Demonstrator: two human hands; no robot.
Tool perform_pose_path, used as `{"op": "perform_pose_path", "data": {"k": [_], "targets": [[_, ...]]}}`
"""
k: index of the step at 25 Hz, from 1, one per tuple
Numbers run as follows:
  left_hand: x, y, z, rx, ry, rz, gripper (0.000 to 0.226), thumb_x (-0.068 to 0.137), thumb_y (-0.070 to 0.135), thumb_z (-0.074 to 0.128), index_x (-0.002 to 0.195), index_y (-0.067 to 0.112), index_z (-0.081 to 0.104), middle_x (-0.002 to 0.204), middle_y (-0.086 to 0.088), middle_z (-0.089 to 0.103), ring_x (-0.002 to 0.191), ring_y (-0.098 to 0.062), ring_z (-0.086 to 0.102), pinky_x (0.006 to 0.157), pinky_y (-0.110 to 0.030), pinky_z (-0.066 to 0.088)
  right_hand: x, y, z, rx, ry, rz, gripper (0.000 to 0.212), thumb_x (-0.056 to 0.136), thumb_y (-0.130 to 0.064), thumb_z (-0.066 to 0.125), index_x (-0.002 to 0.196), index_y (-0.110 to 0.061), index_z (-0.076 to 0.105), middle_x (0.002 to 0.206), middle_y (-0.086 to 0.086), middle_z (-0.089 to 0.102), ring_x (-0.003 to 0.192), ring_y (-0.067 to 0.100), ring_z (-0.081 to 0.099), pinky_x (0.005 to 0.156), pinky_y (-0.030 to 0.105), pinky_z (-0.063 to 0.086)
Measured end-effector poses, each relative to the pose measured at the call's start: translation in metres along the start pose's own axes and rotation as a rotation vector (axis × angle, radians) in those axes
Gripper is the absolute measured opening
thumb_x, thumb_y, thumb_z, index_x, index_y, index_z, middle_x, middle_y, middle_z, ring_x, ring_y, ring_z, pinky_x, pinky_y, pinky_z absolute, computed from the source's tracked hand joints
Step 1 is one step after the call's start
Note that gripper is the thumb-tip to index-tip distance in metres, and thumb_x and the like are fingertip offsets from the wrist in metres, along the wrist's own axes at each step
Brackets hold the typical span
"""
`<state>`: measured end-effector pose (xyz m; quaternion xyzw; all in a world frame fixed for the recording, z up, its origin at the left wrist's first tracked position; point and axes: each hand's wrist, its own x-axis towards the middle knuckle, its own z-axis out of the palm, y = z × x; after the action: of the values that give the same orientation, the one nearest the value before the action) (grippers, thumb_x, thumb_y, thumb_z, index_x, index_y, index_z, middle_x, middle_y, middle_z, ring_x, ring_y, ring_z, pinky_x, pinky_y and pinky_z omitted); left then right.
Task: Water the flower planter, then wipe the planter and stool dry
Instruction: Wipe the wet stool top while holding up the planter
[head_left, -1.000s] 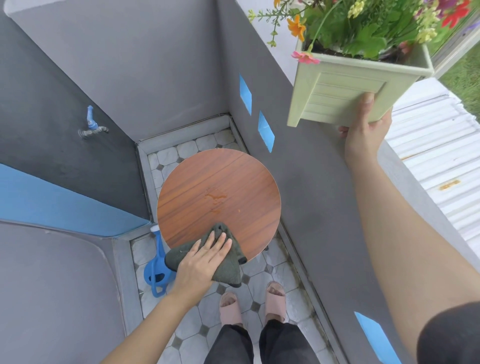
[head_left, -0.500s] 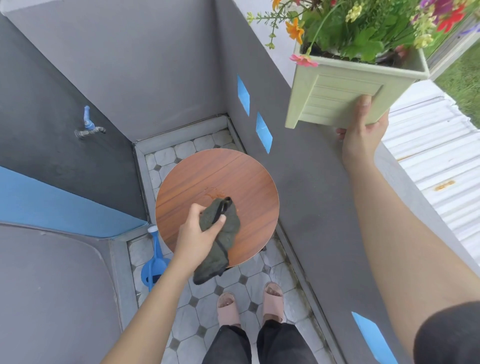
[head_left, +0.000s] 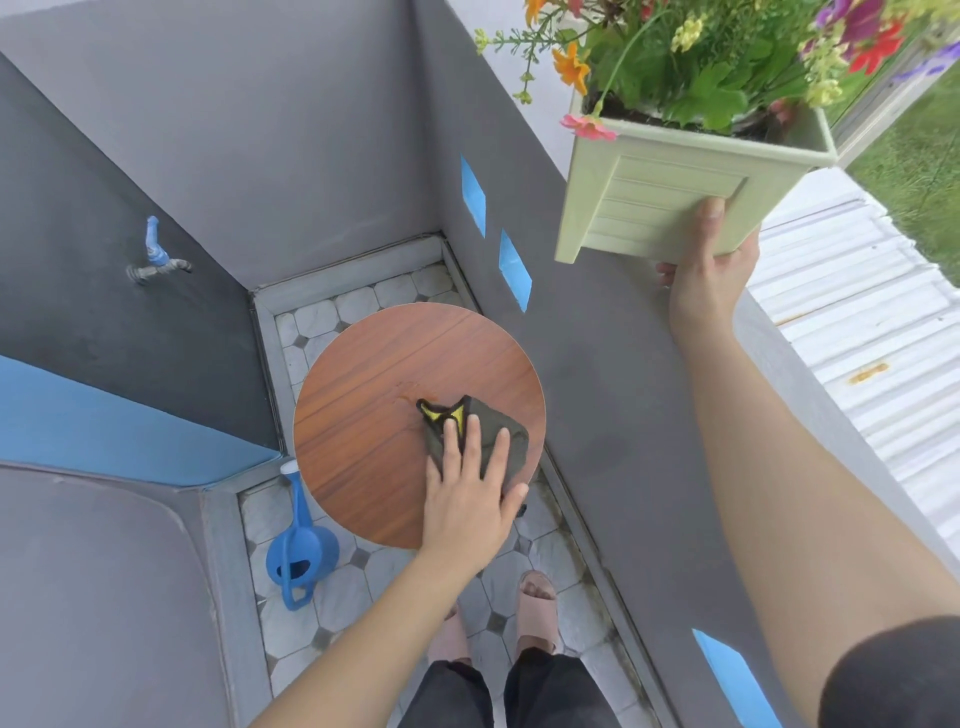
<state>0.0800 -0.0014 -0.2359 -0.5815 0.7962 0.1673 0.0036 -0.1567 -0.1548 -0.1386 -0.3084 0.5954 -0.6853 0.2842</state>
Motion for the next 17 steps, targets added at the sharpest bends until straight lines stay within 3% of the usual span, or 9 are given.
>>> {"op": "perform_pose_path", "data": {"k": [2,5,8,12,14,15,17], "targets": [[0.012,-0.005,0.006,0.036,-0.053,0.123,0.052,0.097,0.045,0.023,0.143,0.026,0.036,0.153,-0.011,0.029,0.142,-0.032,0.022,0.099,-0.056,0.042,-0.001,-0.001,0.001,0.005,-0.008,-0.006,0.063,0.064,-0.079,0.061,0.098,-0.026,0.052,0.091,0.012,0.052,0.074,0.024,0.052,0.045,0.024,0.044],[0.036,-0.021,-0.001,0.067,-0.017,0.187,0.049,0.100,0.040,0.021,0.148,0.030,0.023,0.158,-0.004,0.016,0.146,-0.024,0.007,0.110,-0.051,0.028,-0.001,-0.002,0.003,0.002,-0.014,-0.021,0.068,0.060,-0.082,0.059,0.098,-0.026,0.051,0.092,0.013,0.053,0.073,0.025,0.052,0.044,0.024,0.044],[0.055,-0.051,-0.015,0.035,0.069,0.002,0.050,0.101,0.040,0.021,0.149,0.030,0.014,0.159,-0.002,0.006,0.146,-0.024,-0.001,0.114,-0.050,0.019,-0.002,-0.001,0.001,-0.013,-0.002,-0.042,0.069,0.059,-0.083,0.058,0.100,-0.028,0.051,0.094,0.014,0.054,0.073,0.027,0.054,0.044,0.024,0.045],[0.068,-0.113,-0.031,0.030,0.150,-0.210,0.051,0.101,0.038,0.023,0.150,0.023,0.020,0.158,-0.008,0.014,0.145,-0.030,0.007,0.109,-0.053,0.024,-0.001,0.003,0.000,-0.039,0.025,-0.051,0.070,0.062,-0.082,0.058,0.100,-0.023,0.052,0.092,0.020,0.056,0.073,0.030,0.057,0.043,0.023,0.045],[0.066,-0.136,-0.034,0.043,0.199,-0.291,0.049,0.101,0.034,0.028,0.148,0.019,0.026,0.156,-0.013,0.020,0.143,-0.035,0.014,0.105,-0.055,0.030,-0.001,0.002,-0.001,-0.073,0.047,-0.067,0.055,0.067,-0.080,0.056,0.092,-0.031,0.052,0.097,0.027,0.054,0.073,0.038,0.059,0.043,0.025,0.045],[0.062,-0.142,-0.034,0.045,0.242,-0.311,0.048,0.101,0.030,0.034,0.146,0.016,0.032,0.153,-0.018,0.025,0.140,-0.040,0.020,0.102,-0.057,0.033,-0.001,0.001,-0.001,-0.107,0.061,-0.100,0.044,0.071,-0.078,0.055,0.087,-0.037,0.051,0.099,0.023,0.051,0.078,0.042,0.060,0.043,0.027,0.046],[0.050,-0.145,-0.028,0.054,0.340,-0.343,0.044,0.098,0.020,0.047,0.139,0.007,0.044,0.144,-0.028,0.037,0.127,-0.049,0.035,0.096,-0.059,0.040,-0.002,-0.002,-0.001,-0.190,0.085,-0.175,0.030,0.080,-0.072,0.051,0.082,-0.042,0.047,0.096,-0.001,0.044,0.090,0.043,0.058,0.043,0.034,0.050]]}}
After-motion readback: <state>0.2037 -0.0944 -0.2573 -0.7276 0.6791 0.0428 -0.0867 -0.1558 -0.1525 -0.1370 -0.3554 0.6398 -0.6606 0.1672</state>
